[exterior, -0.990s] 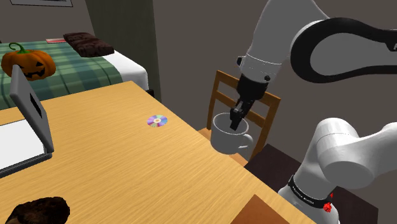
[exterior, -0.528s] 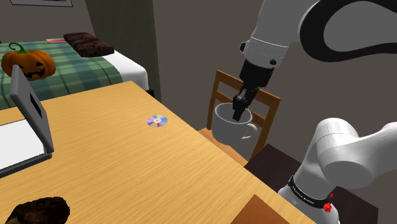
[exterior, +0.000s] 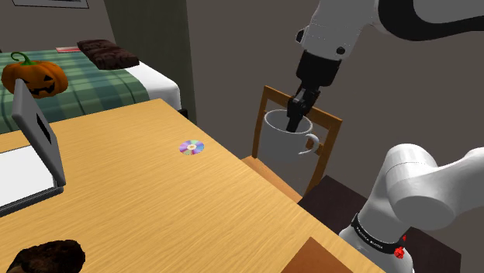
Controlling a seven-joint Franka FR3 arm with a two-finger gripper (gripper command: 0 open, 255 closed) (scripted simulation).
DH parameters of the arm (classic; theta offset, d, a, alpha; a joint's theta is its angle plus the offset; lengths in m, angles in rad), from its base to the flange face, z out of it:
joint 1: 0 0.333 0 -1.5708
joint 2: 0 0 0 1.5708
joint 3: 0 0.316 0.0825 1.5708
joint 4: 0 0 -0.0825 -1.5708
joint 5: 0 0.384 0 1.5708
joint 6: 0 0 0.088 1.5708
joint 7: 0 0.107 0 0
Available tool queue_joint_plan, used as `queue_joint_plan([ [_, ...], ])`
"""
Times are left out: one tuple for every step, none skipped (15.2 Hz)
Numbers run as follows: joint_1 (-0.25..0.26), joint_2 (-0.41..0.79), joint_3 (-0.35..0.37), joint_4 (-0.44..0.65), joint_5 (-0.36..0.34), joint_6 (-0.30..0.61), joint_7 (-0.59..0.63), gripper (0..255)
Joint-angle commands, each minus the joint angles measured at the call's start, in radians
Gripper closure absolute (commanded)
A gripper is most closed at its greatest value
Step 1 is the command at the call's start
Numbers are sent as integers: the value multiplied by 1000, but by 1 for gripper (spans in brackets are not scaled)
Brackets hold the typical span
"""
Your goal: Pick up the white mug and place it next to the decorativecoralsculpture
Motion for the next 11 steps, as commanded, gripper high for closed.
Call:
queue_joint_plan([
  [-2,10,-2,33,-3,-23,2,255],
  [-2,15,-4,49,-5,-35,3,255],
  [-3,19,-5,66,-6,-46,4,255],
  [-4,25,-6,82,-8,-57,5,255],
  [-5,30,-8,99,-9,-69,6,255],
  [-5,33,-8,109,-10,-76,7,255],
  [-1,47,15,120,3,-69,29,255],
  [3,61,39,131,16,-63,52,255],
  [6,77,63,144,27,-56,75,255],
  [8,94,87,157,38,-49,97,255],
  [11,111,111,172,48,-42,120,255],
])
